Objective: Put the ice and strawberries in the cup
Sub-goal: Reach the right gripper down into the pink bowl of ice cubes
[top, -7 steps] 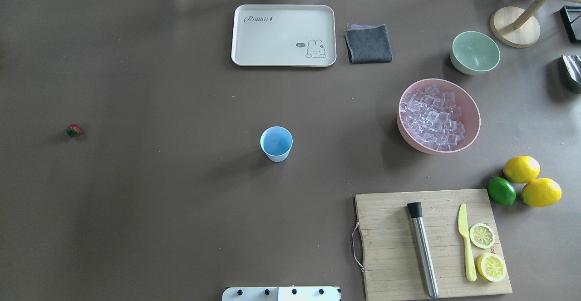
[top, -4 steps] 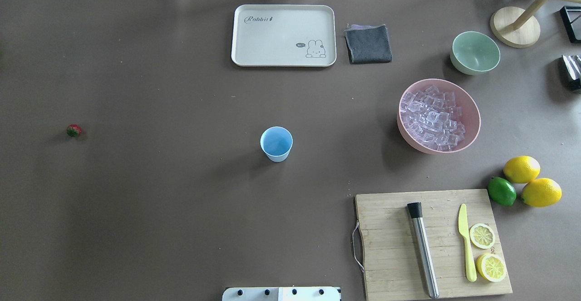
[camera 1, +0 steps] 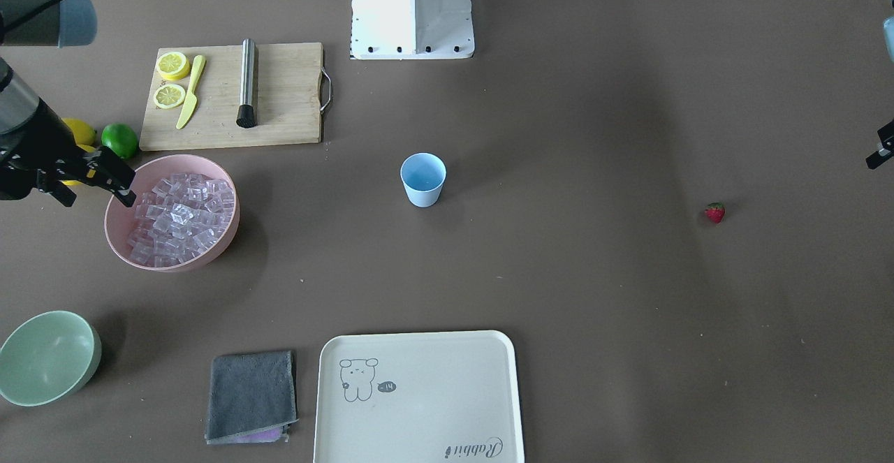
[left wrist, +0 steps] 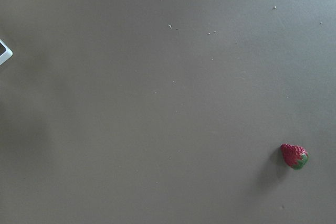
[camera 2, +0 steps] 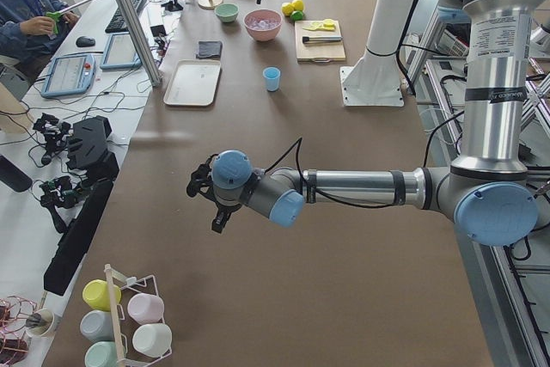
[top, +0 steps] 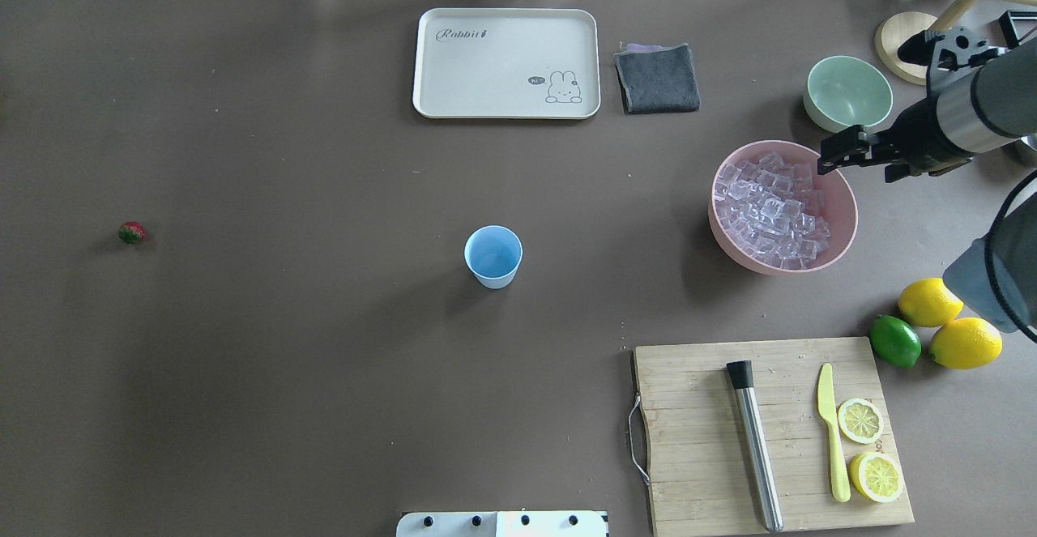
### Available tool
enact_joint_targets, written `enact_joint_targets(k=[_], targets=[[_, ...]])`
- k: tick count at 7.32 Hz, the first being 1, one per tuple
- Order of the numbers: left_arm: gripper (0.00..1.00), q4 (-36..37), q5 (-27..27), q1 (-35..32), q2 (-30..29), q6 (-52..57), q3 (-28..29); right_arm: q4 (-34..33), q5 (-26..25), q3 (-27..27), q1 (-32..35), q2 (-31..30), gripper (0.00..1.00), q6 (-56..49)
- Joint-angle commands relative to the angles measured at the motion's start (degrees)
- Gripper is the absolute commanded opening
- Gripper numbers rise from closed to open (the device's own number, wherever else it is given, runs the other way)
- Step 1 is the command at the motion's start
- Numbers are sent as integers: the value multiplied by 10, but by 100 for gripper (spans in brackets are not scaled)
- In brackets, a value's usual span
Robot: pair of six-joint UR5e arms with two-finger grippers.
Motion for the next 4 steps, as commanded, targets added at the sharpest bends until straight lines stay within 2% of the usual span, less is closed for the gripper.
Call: enact_joint_targets(k=[1,3,4], targets=[[98,-9,-1,0,3,-3,-1,-2,-54,-16,-68,23,98,36],[98,-16,-1,0,5,-3,-1,-1,-65,-20,-89,22,98,35],[98,-16,0,0,6,-3,-1,-1,-68,-21,-95,23,93,33]])
